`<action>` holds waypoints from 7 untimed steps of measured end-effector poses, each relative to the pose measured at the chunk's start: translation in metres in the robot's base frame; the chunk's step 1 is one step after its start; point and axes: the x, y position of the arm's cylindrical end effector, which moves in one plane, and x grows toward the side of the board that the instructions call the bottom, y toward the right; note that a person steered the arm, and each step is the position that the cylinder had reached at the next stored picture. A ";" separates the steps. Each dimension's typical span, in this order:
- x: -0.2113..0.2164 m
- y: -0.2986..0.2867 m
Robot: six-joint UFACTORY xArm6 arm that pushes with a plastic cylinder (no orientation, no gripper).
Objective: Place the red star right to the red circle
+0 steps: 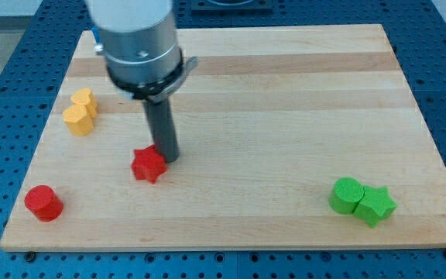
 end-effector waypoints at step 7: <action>-0.080 0.078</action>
